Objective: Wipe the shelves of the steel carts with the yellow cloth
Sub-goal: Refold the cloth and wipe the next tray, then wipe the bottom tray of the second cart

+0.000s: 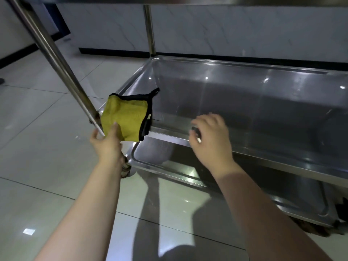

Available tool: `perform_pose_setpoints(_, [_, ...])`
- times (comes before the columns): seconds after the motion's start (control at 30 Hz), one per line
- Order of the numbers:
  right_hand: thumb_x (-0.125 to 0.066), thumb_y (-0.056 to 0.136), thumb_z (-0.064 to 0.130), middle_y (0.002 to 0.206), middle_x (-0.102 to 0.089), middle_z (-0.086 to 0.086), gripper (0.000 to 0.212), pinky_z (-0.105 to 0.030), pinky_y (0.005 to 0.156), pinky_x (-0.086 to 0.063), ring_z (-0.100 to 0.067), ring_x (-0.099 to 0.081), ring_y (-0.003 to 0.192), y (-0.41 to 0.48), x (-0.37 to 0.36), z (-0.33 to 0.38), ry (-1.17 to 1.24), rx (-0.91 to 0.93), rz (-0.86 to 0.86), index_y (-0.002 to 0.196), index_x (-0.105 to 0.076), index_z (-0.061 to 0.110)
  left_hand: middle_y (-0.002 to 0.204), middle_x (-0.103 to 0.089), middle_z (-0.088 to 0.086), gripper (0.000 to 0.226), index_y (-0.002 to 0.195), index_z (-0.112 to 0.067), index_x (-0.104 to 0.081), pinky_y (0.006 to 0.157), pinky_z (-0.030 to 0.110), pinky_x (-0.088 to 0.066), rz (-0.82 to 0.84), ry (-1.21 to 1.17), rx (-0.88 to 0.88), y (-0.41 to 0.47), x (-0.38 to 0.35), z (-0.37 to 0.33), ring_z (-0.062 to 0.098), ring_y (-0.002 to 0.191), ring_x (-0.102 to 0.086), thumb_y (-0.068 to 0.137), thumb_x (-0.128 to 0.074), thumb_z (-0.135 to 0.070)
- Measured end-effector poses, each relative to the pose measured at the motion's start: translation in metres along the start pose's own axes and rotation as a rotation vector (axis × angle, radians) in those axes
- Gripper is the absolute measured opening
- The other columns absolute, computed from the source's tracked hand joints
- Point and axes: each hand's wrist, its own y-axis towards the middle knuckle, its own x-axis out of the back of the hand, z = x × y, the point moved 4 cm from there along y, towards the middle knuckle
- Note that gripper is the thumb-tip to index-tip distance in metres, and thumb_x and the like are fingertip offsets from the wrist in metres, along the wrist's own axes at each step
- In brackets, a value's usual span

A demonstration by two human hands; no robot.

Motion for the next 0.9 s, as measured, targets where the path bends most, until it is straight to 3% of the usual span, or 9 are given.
perform_pose_setpoints(0.07, [-0.059, 0.089, 0.017, 0.117, -0.064, -0.003, 0.025, -0.045, 0.103, -0.037, -0.030, -0.045, 0.126, -0.003, -0.017, 0.028, 0.037, 0.086, 0.056, 0.111, -0.069, 0.012, 0.117, -0.064, 0.001, 0.043, 0.130, -0.016, -0.049, 0.089, 0.036, -0.054, 0.102, -0.187, 0.251, -0.003, -0.003, 0.006, 0.016, 0.100, -0.065, 0.092, -0.065, -0.030])
perform_pose_setpoints(0.17, [-0.063, 0.085, 0.015, 0.121, -0.062, -0.003, 0.031, -0.043, 0.103, -0.035, -0.030, -0.044, 0.126, -0.002, -0.041, 0.062, 0.090, 0.184, 0.142, 0.116, -0.067, 0.013, 0.110, -0.069, 0.002, 0.025, 0.120, -0.013, -0.059, 0.095, 0.034, -0.052, 0.127, -0.274, 0.353, -0.004, 0.003, 0.001, 0.014, 0.095, -0.067, 0.097, -0.057, -0.023])
perform_pose_setpoints(0.27, [-0.068, 0.083, 0.023, 0.137, -0.049, -0.001, 0.053, -0.038, 0.106, -0.027, -0.027, -0.033, 0.132, 0.003, -0.065, 0.084, 0.054, 0.233, 0.274, 0.133, -0.054, 0.019, 0.073, -0.071, -0.004, 0.010, 0.099, -0.015, -0.065, 0.078, 0.027, -0.058, 0.159, -0.257, 0.387, -0.005, 0.011, -0.009, 0.008, 0.070, -0.068, 0.092, -0.064, -0.023])
perform_pose_setpoints(0.37, [-0.071, 0.081, 0.028, 0.146, -0.035, -0.004, 0.069, -0.042, 0.109, -0.023, -0.030, -0.025, 0.135, 0.014, -0.083, 0.099, -0.062, 0.232, 0.291, 0.142, -0.039, 0.022, 0.086, -0.073, 0.003, 0.018, 0.106, -0.014, -0.062, 0.065, 0.027, -0.060, 0.204, -0.252, 0.340, -0.005, 0.012, -0.025, 0.012, 0.072, -0.072, 0.089, -0.068, -0.015])
perform_pose_setpoints(0.43, [-0.070, 0.083, 0.030, 0.145, -0.035, -0.005, 0.066, -0.044, 0.110, -0.024, -0.031, -0.026, 0.135, 0.023, -0.090, 0.108, -0.099, 0.214, 0.260, 0.140, -0.038, 0.021, 0.100, -0.071, 0.010, 0.039, 0.120, -0.020, -0.051, 0.071, 0.036, -0.060, 0.221, -0.249, 0.216, -0.002, 0.013, -0.038, 0.021, 0.080, -0.072, 0.088, -0.066, -0.003])
perform_pose_setpoints(0.5, [-0.070, 0.082, 0.024, 0.136, -0.042, -0.005, 0.058, -0.043, 0.107, -0.027, -0.031, -0.033, 0.129, 0.030, -0.096, 0.117, -0.132, 0.233, 0.232, 0.134, -0.044, 0.020, 0.097, -0.068, 0.012, 0.046, 0.116, -0.023, -0.054, 0.075, 0.041, -0.059, 0.281, -0.129, 0.076, 0.000, 0.015, -0.049, 0.026, 0.081, -0.070, 0.083, -0.058, 0.009])
perform_pose_setpoints(0.67, [-0.064, 0.082, 0.011, 0.117, -0.056, 0.001, 0.040, -0.036, 0.094, -0.028, -0.025, -0.044, 0.110, 0.046, -0.098, 0.118, -0.105, 0.257, 0.185, 0.119, -0.057, 0.022, 0.102, -0.060, -0.006, 0.063, 0.120, -0.031, -0.058, 0.079, 0.019, -0.046, 0.463, 0.724, -0.657, -0.004, 0.020, -0.065, 0.007, 0.093, -0.057, 0.069, -0.064, 0.007])
perform_pose_setpoints(0.77, [-0.062, 0.083, 0.006, 0.108, -0.065, -0.002, 0.035, -0.035, 0.088, -0.028, -0.029, -0.051, 0.102, 0.053, -0.087, 0.112, -0.007, 0.289, 0.121, 0.116, -0.066, 0.017, 0.108, -0.051, 0.008, 0.045, 0.116, -0.029, -0.066, 0.084, 0.040, -0.045, 0.304, 1.079, -1.015, -0.004, 0.018, -0.072, 0.029, 0.103, -0.046, 0.075, -0.079, -0.016])
perform_pose_setpoints(0.9, [-0.065, 0.077, -0.003, 0.107, -0.069, -0.009, 0.036, -0.041, 0.089, -0.038, -0.034, -0.056, 0.101, 0.061, -0.050, 0.097, 0.144, 0.288, -0.018, 0.111, -0.070, 0.008, 0.133, -0.048, 0.014, 0.027, 0.107, -0.022, -0.071, 0.093, 0.042, -0.039, 0.309, 0.999, -1.217, -0.015, -0.002, -0.092, 0.035, 0.118, -0.043, 0.081, -0.076, -0.027])
